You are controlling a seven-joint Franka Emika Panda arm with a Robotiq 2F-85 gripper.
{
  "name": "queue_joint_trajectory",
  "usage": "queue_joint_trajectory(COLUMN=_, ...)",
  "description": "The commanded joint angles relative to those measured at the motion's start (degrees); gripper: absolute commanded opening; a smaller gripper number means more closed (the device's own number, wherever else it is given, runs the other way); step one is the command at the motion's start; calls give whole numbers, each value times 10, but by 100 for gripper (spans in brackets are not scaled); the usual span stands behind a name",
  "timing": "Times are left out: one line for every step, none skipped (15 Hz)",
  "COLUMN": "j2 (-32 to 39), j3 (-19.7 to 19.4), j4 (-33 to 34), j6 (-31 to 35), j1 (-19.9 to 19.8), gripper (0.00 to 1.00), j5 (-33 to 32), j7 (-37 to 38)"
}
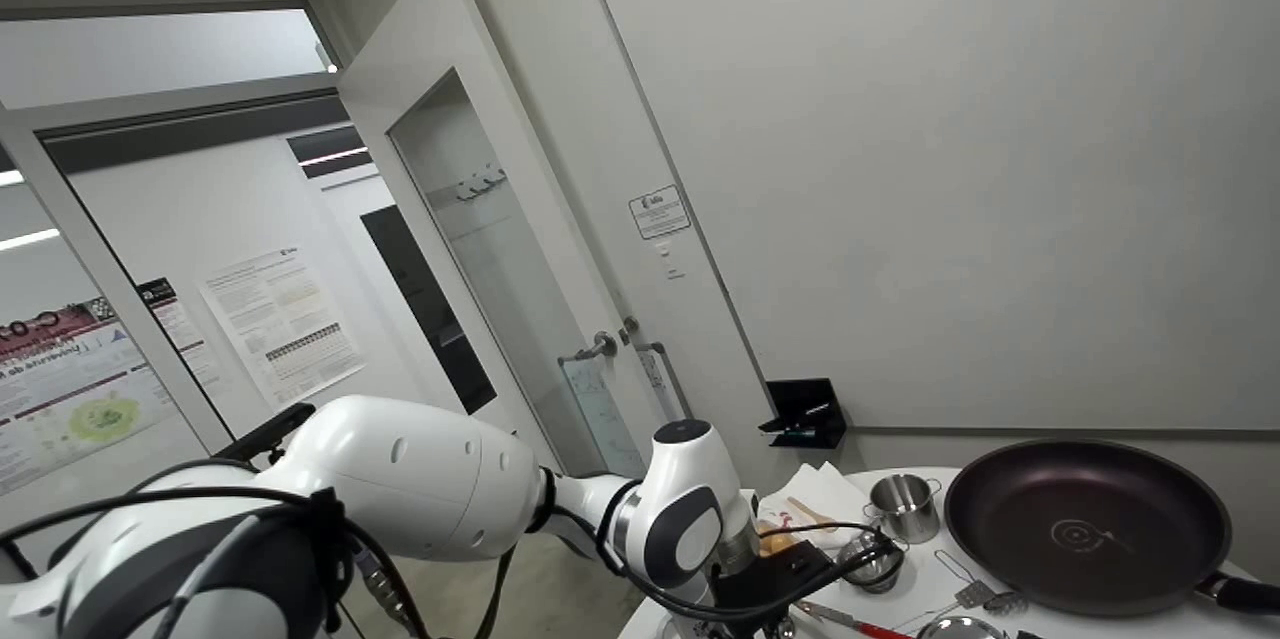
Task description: Pour the contents in the clear jug into the red bowl
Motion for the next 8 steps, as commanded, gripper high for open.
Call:
queue_joint_trajectory(j2=-12, j3=12, j4=-6, j6=-7, j1=3, gripper=9, j5=4, j7=-11)
queue_joint_trajectory(j2=-15, j3=16, j4=-7, j6=-6, j1=3, gripper=9, j5=5, j7=-12)
queue_joint_trajectory(j2=-22, j3=20, j4=-11, j6=-5, j1=5, gripper=9, j5=5, j7=-14)
queue_joint_trajectory(j2=-27, j3=26, j4=-14, j6=-3, j1=6, gripper=9, j5=6, j7=-16)
queue_joint_trajectory(j2=-32, j3=33, j4=-17, j6=0, j1=5, gripper=9, j5=8, j7=-20)
queue_joint_trajectory(j2=-37, j3=40, j4=-20, j6=2, j1=5, gripper=9, j5=10, j7=-24)
queue_joint_trajectory(j2=-42, j3=44, j4=-22, j6=4, j1=6, gripper=9, j5=10, j7=-26)
queue_joint_trajectory(j2=-49, j3=49, j4=-26, j6=5, j1=6, gripper=9, j5=11, j7=-29)
